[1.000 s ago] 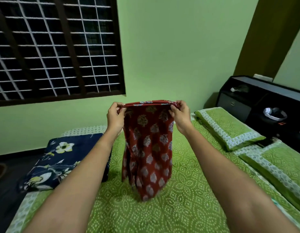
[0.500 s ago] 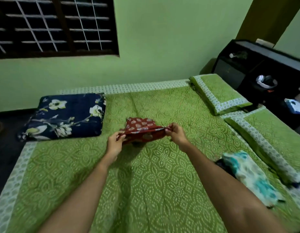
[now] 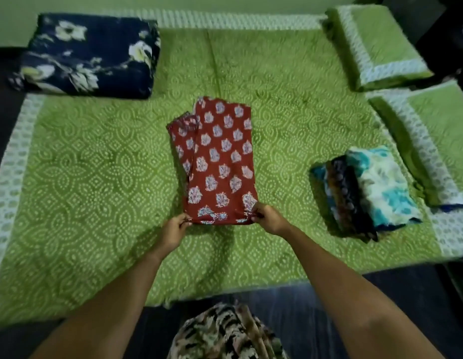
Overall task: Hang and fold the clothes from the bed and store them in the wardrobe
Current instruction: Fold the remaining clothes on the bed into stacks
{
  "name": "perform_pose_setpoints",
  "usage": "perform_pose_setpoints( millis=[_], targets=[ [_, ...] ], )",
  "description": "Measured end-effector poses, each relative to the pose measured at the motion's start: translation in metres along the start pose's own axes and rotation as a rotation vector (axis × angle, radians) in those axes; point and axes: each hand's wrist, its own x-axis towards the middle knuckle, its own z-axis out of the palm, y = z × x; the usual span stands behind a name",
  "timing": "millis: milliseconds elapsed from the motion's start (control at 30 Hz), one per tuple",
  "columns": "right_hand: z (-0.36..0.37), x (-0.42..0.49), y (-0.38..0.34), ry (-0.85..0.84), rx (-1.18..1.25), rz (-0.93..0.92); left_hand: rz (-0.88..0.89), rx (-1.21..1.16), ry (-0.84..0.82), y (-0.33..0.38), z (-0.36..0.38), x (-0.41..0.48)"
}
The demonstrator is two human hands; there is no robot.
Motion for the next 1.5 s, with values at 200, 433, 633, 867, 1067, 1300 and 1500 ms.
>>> perform_pose_setpoints(
  millis=[200,433,633,867,1067,1300,1500],
  targets=[
    [0.062,-0.031,0.053,-0.238,0.087,0.187,-0.093,0.133,-0.298,-0.064,0.059,-0.033],
    [0.09,-0.003,0.056,-0.131,0.523,0.527,-0.383,-0.218,-0.259,-0.075,0.087,-0.025],
    [0.092,0.051,0.006,-0.004,0.937,0.498,-0.533,-0.602,-0.021,-0.043,0.073,0.041],
    [0.082,0.135,-0.035,0.028,1.073,0.495,-0.555,-0.725,0.081,-0.039,0.042,0.121],
    [0.071,0.227,-0.079,0.04,1.084,0.461,-0.588,-0.666,0.223,-0.043,0.014,0.213],
    [0.064,0.292,-0.096,0.113,1.082,0.419,-0.577,-0.726,0.246,-0.043,0.001,0.292],
    [0.066,0.304,-0.082,0.186,1.027,0.407,-0.679,-0.945,0.257,-0.05,-0.005,0.332]
  ],
)
